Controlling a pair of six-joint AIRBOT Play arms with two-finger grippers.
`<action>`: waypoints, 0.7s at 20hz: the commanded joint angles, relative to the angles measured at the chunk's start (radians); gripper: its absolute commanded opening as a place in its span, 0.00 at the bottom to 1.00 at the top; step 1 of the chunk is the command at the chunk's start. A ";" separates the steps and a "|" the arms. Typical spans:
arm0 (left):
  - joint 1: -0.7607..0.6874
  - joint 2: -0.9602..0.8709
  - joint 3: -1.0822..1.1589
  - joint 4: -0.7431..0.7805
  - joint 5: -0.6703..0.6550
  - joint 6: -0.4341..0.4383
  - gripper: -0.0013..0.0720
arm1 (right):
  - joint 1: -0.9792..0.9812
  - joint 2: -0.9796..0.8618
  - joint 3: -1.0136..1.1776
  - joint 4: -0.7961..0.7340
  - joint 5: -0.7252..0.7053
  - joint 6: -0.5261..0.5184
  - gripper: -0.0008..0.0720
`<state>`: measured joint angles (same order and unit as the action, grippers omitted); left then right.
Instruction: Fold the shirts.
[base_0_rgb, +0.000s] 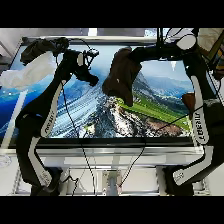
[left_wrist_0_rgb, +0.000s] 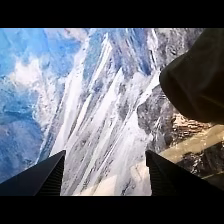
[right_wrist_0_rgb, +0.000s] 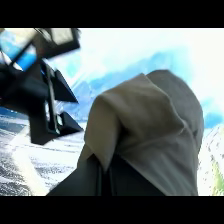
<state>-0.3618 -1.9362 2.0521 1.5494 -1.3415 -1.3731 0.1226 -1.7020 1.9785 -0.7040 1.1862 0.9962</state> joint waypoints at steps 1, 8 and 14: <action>0.000 0.000 0.001 -0.047 0.010 -0.022 0.74 | 0.019 0.044 0.070 -0.034 0.035 0.002 0.04; 0.000 0.112 0.001 -0.281 0.091 -0.076 0.41 | 0.101 0.225 0.076 -0.469 0.039 0.095 0.04; -0.002 0.396 0.001 -0.298 0.040 -0.106 0.41 | 0.104 0.254 0.074 -0.380 0.179 0.159 0.04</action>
<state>-0.3630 -1.6562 2.0521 1.2774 -1.2591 -1.4532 0.2222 -1.4628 2.0525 -1.1210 1.2846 1.1126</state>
